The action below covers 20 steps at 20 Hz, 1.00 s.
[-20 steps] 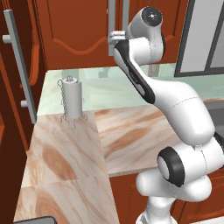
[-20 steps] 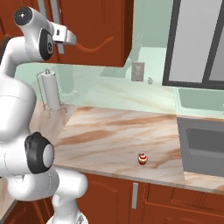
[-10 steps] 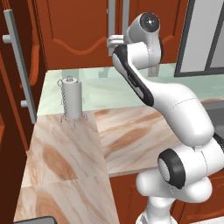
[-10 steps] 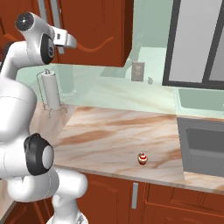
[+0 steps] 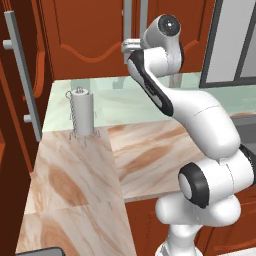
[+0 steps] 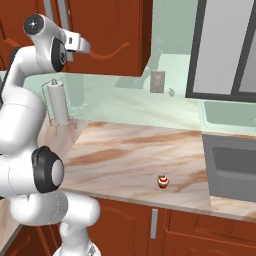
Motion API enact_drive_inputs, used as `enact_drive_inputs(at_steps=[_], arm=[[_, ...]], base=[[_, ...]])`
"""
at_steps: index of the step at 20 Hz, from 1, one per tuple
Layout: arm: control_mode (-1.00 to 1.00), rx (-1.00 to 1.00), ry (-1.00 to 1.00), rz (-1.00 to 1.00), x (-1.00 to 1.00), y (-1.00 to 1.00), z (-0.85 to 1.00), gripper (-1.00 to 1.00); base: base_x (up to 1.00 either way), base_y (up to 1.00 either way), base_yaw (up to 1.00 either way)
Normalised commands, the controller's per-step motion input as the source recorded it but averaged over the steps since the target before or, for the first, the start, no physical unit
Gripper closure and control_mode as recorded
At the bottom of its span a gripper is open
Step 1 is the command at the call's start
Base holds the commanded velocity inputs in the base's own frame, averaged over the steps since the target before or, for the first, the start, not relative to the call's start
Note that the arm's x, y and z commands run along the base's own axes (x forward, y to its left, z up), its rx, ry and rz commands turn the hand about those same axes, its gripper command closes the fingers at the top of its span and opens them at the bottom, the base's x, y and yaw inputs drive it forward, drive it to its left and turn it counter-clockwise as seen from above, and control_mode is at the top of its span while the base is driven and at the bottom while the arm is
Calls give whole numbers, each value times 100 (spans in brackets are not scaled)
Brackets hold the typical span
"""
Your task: Open the cabinet. Pick the bar soap and place it next to the sink. Then close the cabinet.
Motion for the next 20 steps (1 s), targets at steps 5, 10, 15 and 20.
enact_drive_inputs(at_steps=[5,10,15,20], arm=[[-100,0,0,0,22,1,-4,-100],[-100,0,-6,0,22,3,-22,-100],[-100,0,-1,0,1,5,-3,-100],[-100,0,0,0,0,0,0,100]], base=[[0,0,0],[0,0,0],[0,0,0],[0,0,0]])
